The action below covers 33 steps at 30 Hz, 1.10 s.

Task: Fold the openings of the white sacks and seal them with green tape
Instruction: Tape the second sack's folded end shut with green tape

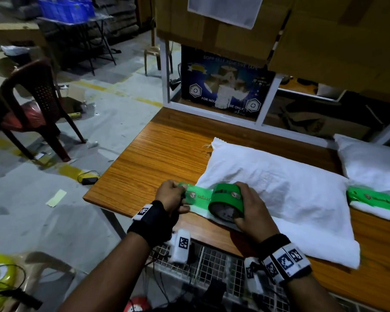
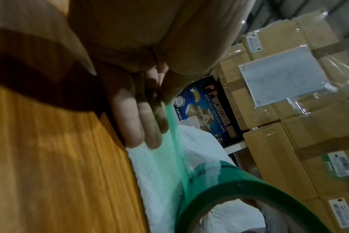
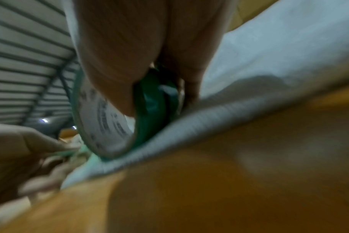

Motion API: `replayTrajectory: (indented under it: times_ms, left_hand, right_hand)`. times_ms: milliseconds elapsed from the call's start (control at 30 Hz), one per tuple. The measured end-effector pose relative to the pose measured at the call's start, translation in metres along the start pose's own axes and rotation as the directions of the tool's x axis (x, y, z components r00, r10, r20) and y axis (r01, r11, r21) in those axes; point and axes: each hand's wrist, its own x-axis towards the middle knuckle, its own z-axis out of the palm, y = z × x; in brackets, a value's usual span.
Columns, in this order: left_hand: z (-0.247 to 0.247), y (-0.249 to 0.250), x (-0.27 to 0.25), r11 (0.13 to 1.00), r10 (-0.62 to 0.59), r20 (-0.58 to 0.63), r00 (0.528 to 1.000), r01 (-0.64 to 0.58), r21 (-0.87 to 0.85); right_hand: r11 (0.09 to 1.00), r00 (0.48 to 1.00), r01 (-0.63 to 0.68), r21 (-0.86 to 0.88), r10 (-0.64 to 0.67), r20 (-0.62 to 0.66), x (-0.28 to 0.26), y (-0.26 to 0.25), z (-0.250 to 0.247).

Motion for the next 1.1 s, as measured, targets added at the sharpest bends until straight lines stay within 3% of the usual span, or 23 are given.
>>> replayTrajectory:
  times_ms: [300,400,500,600,800,1100]
  left_hand:
    - [-0.004,0.004,0.003,0.998,-0.041,0.037,0.998,0.039,0.052]
    - [-0.009,0.01,0.002,0.994,-0.1,0.064,0.993,0.102,-0.027]
    - [-0.017,0.014,0.001,0.986,-0.137,0.122,0.983,0.147,-0.08]
    - [-0.025,0.017,0.003,0.98,-0.143,0.154,0.978,0.161,-0.115]
    - [-0.045,0.022,0.016,0.993,0.047,-0.035,0.998,-0.05,-0.105]
    - [-0.04,0.03,0.029,0.967,0.235,-0.017,0.972,-0.232,0.106]
  right_hand:
    - [0.949,0.991,0.071,-0.306,-0.033,0.126,0.019,-0.042,-0.011]
    - [0.986,0.995,0.073,-0.147,-0.062,0.079,0.025,-0.052,-0.006]
    - [0.994,1.0,-0.009,0.105,0.012,-0.026,0.025,-0.049,0.008]
    - [0.989,1.0,-0.017,0.148,0.016,0.015,0.016,-0.042,0.022]
    - [0.994,0.995,-0.054,0.098,0.062,-0.076,0.016,-0.052,0.037]
    - [0.981,0.972,-0.175,0.088,0.187,-0.143,0.017,-0.057,0.041]
